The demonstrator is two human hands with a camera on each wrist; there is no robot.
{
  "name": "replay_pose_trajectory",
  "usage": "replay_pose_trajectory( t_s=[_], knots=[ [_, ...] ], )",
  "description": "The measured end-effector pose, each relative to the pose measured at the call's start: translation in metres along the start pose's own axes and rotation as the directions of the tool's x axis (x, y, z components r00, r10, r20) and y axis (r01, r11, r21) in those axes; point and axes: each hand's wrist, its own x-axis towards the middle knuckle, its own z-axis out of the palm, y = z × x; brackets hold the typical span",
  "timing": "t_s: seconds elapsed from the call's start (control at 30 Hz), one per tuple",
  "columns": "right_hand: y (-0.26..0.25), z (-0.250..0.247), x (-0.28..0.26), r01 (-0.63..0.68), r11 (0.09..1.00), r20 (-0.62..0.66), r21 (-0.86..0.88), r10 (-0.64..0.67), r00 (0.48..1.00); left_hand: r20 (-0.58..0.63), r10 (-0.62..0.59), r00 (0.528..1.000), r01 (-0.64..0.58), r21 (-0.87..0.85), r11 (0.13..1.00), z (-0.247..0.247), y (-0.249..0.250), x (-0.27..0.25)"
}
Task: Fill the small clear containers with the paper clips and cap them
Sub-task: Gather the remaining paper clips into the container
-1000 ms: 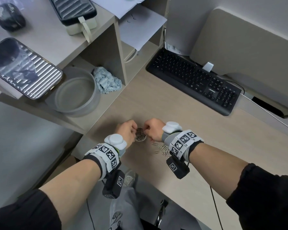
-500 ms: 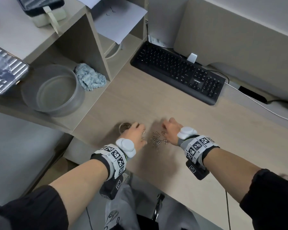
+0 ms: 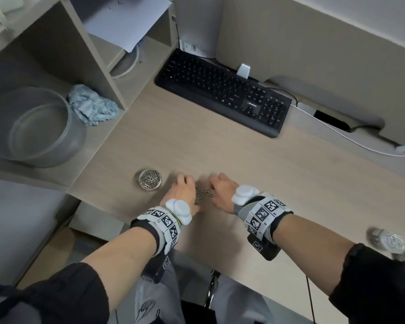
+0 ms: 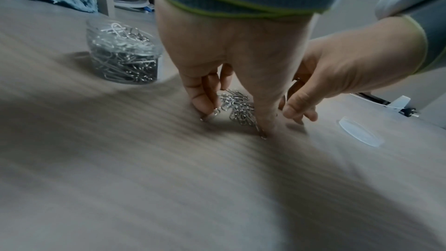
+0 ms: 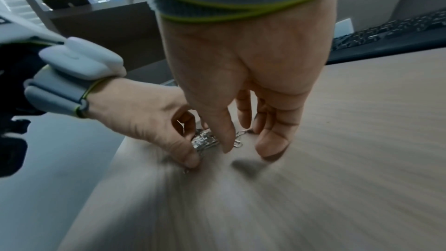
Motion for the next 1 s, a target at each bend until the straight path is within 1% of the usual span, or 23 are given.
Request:
replay_pose_trajectory(
  t_s=[0.13,0.2,0.3,0.33,0.4,0.47,0.63,0.8,1.0],
  knots=[
    [0.003,0.002,-0.001,-0.022,0.998,-0.024,-0.055,0.021,0.999,0.018,0.016,1.000,-0.016,-0.024,1.000,-0.001,0.006,0.005],
    [-0.002,0.002,0.004,0.000,0.999,-0.032,-0.047,-0.001,0.999,0.022,0.003,1.000,-0.002,-0.058,0.998,-0.004,0.005,0.005],
    [-0.007,0.001,0.010,0.024,1.000,-0.042,-0.013,-0.024,0.999,-0.010,0.006,1.000,-0.007,-0.093,0.996,-0.009,-0.004,0.002],
    [-0.007,-0.001,0.011,0.025,0.999,-0.055,-0.020,-0.026,0.998,-0.018,-0.001,1.000,-0.001,-0.093,0.996,-0.010,-0.007,0.000],
    [-0.008,-0.002,0.013,0.041,0.998,-0.062,-0.042,-0.043,0.997,0.009,-0.036,0.999,0.036,-0.060,0.998,-0.011,-0.013,-0.004],
    [-0.009,-0.003,0.015,0.059,0.996,-0.052,-0.062,-0.062,0.997,0.038,-0.055,0.998,0.056,-0.017,0.998,-0.011,-0.016,-0.007],
    [-0.017,-0.002,0.020,0.122,0.986,-0.008,-0.112,-0.124,0.992,0.047,-0.040,0.998,0.038,0.033,0.999,-0.007,-0.008,-0.002],
    [-0.019,0.002,0.020,0.147,0.984,0.004,-0.097,-0.148,0.989,0.062,-0.066,0.996,0.070,-0.062,0.996,-0.009,-0.011,0.006],
    [-0.021,0.005,0.018,0.131,0.991,0.022,-0.031,-0.130,0.991,0.071,-0.001,0.997,0.005,-0.054,0.999,-0.008,-0.010,0.012]
  ],
)
